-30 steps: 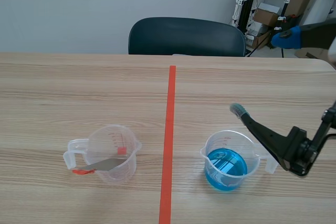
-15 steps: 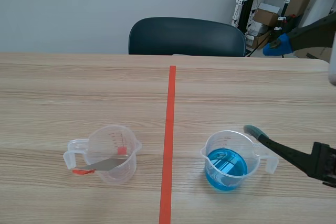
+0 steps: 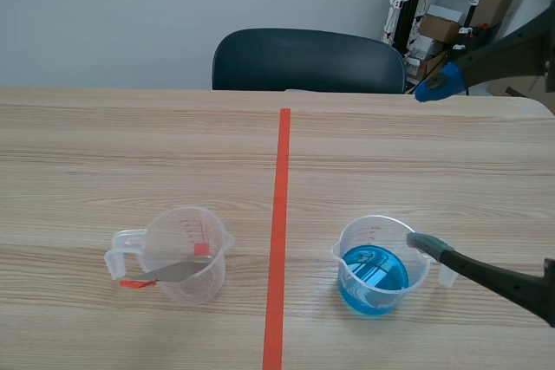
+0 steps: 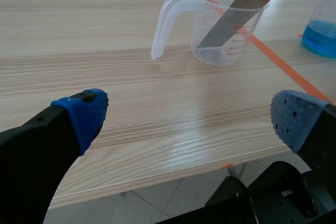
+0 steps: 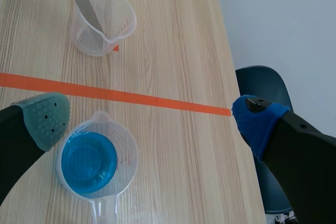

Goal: Do the redox reaction experiment. lift the metal plate out of the left beaker

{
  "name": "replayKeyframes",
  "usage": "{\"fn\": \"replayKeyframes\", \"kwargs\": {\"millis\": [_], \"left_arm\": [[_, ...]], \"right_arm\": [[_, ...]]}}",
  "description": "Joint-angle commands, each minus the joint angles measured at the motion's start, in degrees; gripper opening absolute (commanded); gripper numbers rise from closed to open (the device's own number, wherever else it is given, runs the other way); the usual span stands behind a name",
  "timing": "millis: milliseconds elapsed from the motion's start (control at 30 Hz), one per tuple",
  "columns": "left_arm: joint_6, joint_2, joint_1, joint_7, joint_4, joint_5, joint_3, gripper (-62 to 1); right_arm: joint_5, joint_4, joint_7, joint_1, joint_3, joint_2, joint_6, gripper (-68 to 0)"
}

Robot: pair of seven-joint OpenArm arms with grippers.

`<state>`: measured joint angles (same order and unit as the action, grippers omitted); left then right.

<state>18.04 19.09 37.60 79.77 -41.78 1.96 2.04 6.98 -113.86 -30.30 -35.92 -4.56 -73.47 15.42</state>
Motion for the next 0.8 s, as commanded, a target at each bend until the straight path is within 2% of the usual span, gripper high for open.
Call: {"fn": "replayKeyframes", "kwargs": {"millis": [0, 133, 267, 433, 667, 767], "left_arm": [[-0.9, 0.6, -0.7, 1.9, 0.3, -0.4, -0.3, 1.4], [-4.0, 0.6, -4.2, 6.3, 6.1, 1.9, -1.6, 1.4], [-6.8, 0.6, -7.3, 9.3, 11.3, 2.4, -2.3, 1.4], [-6.8, 0.6, -10.6, 9.3, 13.5, 4.3, -2.4, 1.4], [-6.8, -0.5, -12.7, 9.3, 13.5, 9.7, -2.5, 1.4], [-7.0, -1.4, -12.9, 9.3, 13.5, 9.9, -2.7, 1.4]], "right_arm": [[-0.2, -0.8, -1.9, 0.4, 0.2, -0.7, -0.4, -1.9], [-2.7, -0.8, -4.9, 0.4, -1.5, -0.6, -0.4, -1.9], [-5.2, -0.8, -6.5, 0.4, -4.7, -0.6, -2.8, -1.9], [-7.5, -0.8, -7.4, 0.6, -7.2, -0.1, -7.0, -1.9], [-8.3, -0.8, -8.3, 0.9, -7.4, 1.9, -6.8, -1.9], [-8.4, -0.8, -8.8, 0.9, -7.4, 2.7, -6.8, -1.9]]}}
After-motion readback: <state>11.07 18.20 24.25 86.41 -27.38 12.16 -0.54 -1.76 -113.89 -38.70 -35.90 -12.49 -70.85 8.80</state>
